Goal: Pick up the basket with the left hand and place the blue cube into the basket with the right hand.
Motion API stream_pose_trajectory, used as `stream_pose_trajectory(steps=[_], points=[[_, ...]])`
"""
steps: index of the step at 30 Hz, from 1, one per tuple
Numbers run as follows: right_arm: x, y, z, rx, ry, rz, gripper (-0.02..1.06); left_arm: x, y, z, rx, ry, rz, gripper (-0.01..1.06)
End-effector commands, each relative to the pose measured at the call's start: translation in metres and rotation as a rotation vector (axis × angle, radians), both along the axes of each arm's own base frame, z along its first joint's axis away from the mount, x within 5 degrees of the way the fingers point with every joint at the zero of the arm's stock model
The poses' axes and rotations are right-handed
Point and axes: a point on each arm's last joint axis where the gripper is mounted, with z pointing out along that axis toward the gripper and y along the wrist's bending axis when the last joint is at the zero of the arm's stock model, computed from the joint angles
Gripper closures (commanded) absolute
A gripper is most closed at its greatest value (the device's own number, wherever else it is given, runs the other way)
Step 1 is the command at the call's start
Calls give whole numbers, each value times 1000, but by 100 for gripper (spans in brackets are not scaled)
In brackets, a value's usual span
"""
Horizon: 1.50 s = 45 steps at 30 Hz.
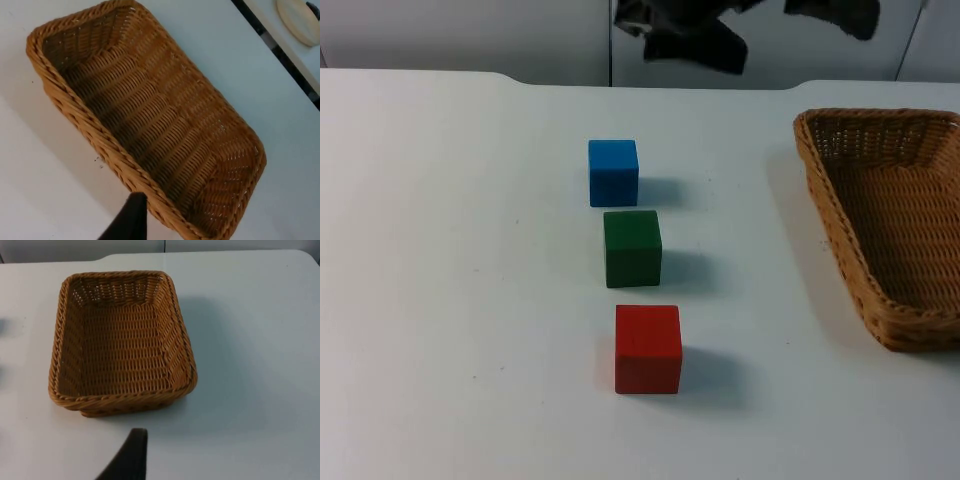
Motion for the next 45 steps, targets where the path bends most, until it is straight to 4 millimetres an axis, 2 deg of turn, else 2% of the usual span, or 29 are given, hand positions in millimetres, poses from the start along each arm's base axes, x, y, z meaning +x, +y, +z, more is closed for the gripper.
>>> stream_pose_trajectory(steps=[1, 4, 5, 11, 15, 18, 28, 37, 45], points=[[1, 0, -1, -3, -5, -5, 0, 4, -11, -8, 4, 21, 5, 0], [1, 0, -1, -3, -5, -5, 0, 15, -29, -33, 51, 58, 8, 0], [1, 0, -1, -3, -5, -5, 0, 15, -29, -33, 51, 58, 8, 0], [1, 0, -1, -1, -6, -10, 0, 30, -56, -77, 92, 149, 20, 0], [1, 0, -1, -1, -6, -10, 0, 33, -64, -88, 114, 154, 10, 0], [1, 0, -1, -1, -6, -10, 0, 37, -79, -103, 168, 150, 4, 1], [1, 0, -1, -1, -6, -10, 0, 51, -100, -124, 164, 173, 22, 1], [1, 0, -1, -1, -6, -10, 0, 56, -103, -145, 223, 188, 42, 1], [1, 0, -1, -2, -6, -11, 0, 57, -103, -146, 230, 167, 48, 1]])
